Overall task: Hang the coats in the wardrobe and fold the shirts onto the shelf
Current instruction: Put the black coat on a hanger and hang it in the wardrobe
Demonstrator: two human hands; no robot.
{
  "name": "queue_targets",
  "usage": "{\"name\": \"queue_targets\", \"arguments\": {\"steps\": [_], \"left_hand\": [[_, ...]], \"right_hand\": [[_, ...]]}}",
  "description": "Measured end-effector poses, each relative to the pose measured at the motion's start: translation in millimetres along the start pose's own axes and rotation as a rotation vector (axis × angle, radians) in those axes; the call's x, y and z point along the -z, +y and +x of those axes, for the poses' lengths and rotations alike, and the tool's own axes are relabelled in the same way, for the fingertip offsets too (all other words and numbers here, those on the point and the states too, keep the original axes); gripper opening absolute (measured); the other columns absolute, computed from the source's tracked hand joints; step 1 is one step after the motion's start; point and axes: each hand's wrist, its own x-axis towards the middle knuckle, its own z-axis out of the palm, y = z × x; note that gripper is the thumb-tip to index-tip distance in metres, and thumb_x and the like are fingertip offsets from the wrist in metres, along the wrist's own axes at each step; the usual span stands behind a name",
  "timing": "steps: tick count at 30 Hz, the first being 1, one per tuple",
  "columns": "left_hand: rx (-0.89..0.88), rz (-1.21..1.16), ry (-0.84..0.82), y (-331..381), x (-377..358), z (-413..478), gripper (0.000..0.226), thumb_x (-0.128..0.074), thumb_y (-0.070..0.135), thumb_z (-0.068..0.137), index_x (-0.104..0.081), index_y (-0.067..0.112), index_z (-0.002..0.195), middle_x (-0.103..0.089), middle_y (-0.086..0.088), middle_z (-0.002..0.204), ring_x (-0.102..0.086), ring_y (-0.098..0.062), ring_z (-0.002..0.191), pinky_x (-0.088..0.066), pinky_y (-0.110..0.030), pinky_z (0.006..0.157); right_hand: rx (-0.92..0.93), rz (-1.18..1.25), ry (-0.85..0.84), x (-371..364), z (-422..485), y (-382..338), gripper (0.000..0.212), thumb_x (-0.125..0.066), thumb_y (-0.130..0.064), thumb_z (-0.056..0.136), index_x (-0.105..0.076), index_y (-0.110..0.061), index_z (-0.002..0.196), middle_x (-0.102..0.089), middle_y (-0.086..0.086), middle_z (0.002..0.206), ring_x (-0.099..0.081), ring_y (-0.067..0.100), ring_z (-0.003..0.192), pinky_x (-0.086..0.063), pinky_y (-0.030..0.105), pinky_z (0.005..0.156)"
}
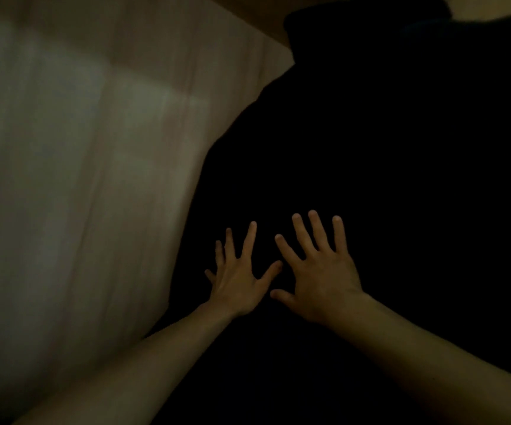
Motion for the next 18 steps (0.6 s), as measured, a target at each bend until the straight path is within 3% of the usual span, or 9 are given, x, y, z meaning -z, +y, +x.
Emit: {"name": "queue_targets", "arguments": {"steps": [8,12,18], "left_hand": [[0.0,-0.063,-0.15,13.7,-54.4,27.8,0.087,-0.024,0.095,0.067,0.022,0.069,0.136,0.021,0.0,0.163,0.021,-0.031,0.149,0.0,-0.076,0.107],[-0.033,-0.095,-0.221,3.9,-32.3,12.2,0.083,-0.035,0.089,0.076,0.018,0.07,0.136,0.021,0.001,0.163,0.021,-0.029,0.149,-0.004,-0.071,0.114],[-0.088,0.056,-0.292,-30.9,23.5,-66.6,0.072,-0.025,0.084,0.084,0.019,0.067,0.138,0.013,0.002,0.165,0.014,-0.027,0.15,-0.003,-0.065,0.117]], "right_hand": [[-0.011,-0.084,0.011,-43.2,7.7,25.4,0.097,-0.02,-0.083,0.083,0.012,-0.027,0.154,0.039,0.018,0.152,0.042,0.04,0.135,0.021,0.064,0.108],[-0.007,-0.066,0.017,-39.1,3.9,18.6,0.093,-0.019,-0.08,0.085,0.012,-0.026,0.155,0.036,0.02,0.153,0.038,0.041,0.138,0.016,0.064,0.11],[0.037,0.05,-0.034,-26.2,-15.8,-18.3,0.095,-0.021,-0.081,0.085,0.018,-0.027,0.153,0.032,0.019,0.155,0.033,0.041,0.141,0.013,0.062,0.112]]}}
